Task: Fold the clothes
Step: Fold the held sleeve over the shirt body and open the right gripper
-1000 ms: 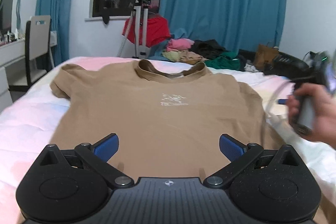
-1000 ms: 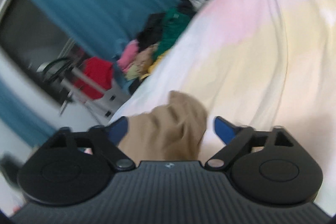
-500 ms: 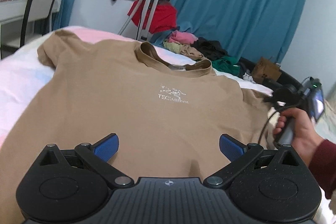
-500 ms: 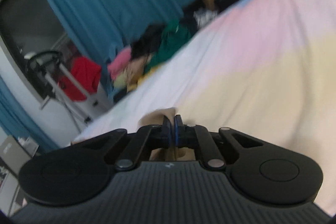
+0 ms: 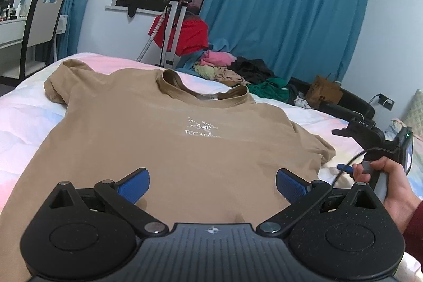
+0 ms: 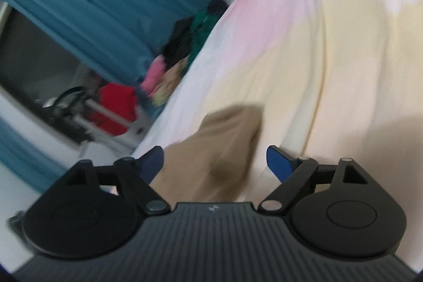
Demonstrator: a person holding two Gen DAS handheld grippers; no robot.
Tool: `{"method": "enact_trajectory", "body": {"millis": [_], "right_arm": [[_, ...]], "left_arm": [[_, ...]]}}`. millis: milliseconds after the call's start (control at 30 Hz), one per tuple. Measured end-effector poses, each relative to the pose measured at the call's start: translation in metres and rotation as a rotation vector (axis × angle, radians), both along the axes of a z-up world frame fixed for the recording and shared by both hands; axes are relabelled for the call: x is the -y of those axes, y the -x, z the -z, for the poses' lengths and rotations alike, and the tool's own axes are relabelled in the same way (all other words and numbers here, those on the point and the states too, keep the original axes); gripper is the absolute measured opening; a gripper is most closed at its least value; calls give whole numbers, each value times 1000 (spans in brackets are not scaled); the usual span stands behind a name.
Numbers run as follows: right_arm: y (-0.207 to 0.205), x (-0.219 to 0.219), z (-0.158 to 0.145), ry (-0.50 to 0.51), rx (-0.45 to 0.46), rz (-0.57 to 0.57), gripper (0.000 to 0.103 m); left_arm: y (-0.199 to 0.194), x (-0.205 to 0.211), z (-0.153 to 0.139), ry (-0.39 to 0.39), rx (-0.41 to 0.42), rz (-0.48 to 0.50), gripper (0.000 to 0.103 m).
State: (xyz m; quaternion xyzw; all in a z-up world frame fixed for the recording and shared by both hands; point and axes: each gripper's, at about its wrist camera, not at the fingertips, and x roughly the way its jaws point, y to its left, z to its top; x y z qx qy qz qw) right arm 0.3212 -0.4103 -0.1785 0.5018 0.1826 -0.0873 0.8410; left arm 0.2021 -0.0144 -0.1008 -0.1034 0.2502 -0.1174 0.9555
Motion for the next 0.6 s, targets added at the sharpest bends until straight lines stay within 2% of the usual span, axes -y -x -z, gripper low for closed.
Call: {"method": "enact_trajectory", "body": {"millis": [67, 167, 267, 367, 433, 467, 500, 533, 600], "right_arm": [[-9, -4, 9, -74, -16, -28, 87], [-29, -12, 18, -97, -29, -27, 88], [-53, -18, 14, -52, 25, -2, 87], [-78, -24, 2, 44, 94, 18, 77], [-96, -27, 1, 94, 64, 4, 66], [-108, -28, 4, 101, 9, -10, 58], [-117, -30, 7, 107, -55, -24, 45], [-120, -31, 7, 135, -93, -26, 38], [-117, -35, -4, 210, -104, -16, 9]], "left_arm": [[-2, -2, 2, 11, -15, -6, 103], [-4, -8, 3, 35, -30, -20, 103], [-10, -16, 4, 73, -54, -45, 103], [-18, -25, 4, 147, -84, -57, 103], [-24, -30, 3, 183, -90, -71, 103], [-27, -32, 2, 190, -88, -80, 103], [-28, -34, 0, 188, -81, -85, 103], [-29, -35, -3, 183, -72, -88, 103], [-31, -37, -8, 173, -54, -95, 103]]}}
